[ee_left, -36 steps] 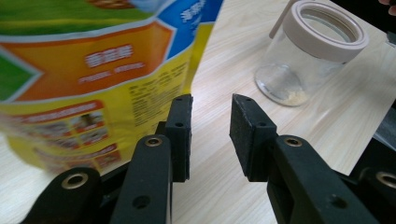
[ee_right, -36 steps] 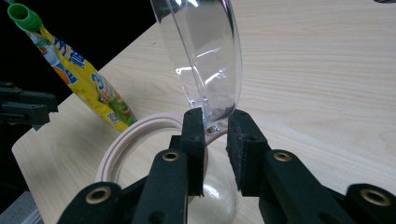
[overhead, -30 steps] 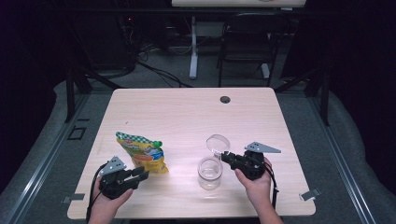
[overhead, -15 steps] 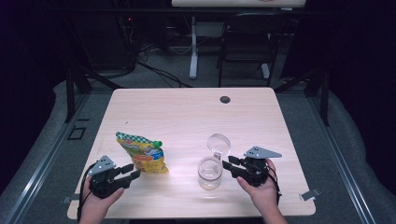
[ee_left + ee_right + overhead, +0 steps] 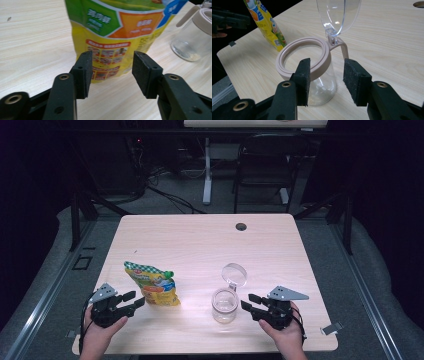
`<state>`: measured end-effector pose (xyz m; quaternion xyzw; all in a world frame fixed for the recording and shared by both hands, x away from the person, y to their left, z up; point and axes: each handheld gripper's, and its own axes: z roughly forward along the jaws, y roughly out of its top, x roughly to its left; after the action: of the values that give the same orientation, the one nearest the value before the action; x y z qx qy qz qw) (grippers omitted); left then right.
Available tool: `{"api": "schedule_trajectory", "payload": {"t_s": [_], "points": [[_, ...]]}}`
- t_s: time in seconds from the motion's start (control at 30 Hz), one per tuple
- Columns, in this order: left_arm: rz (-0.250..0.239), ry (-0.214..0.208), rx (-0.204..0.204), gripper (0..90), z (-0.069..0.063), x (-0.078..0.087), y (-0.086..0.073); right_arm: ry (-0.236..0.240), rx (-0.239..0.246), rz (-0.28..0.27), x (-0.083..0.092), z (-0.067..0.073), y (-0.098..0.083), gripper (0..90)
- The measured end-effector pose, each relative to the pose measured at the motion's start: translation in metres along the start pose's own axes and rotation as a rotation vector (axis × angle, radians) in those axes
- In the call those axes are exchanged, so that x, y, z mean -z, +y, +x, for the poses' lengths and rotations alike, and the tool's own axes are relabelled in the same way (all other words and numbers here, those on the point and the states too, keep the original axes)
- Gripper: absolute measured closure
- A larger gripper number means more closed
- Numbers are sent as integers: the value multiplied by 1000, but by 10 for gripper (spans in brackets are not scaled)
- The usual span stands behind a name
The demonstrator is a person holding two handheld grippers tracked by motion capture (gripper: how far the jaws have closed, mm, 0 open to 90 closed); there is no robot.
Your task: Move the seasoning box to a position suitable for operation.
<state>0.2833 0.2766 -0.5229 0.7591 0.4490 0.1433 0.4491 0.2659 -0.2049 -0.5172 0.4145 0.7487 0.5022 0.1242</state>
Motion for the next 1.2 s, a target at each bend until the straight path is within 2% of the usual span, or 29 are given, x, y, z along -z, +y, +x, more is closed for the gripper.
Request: {"api": "schedule_trajectory", "payload": {"t_s": [0.03, 0.2, 0.3, 0.4, 0.57, 0.67, 0.77, 0.9, 1.2], "points": [[0, 0, 0, 490, 0, 0, 0, -3, 10, 6, 0, 0, -1, 572], [-1, -21, 17, 463, 11, -7, 4, -10, 2, -2, 0, -1, -3, 567], [7, -24, 3, 448, 13, -10, 8, -15, -13, -8, 1, -3, -4, 566], [-5, -31, 10, 431, 14, -11, 9, -19, -27, -11, 3, -5, -6, 562], [-1, -47, 3, 398, 17, -11, 12, -1, -62, -41, 7, -7, -6, 554], [-19, -68, -17, 380, 21, -10, 15, -4, -69, -44, 8, -8, -6, 552], [-29, -89, -14, 370, 23, -12, 17, -5, -69, -41, 8, -9, -7, 551], [-4, -96, -20, 361, 24, -15, 18, -9, -72, -43, 9, -8, -8, 549], [12, -117, -22, 335, 27, -21, 18, -7, -78, -46, 11, -7, -10, 548]]}}
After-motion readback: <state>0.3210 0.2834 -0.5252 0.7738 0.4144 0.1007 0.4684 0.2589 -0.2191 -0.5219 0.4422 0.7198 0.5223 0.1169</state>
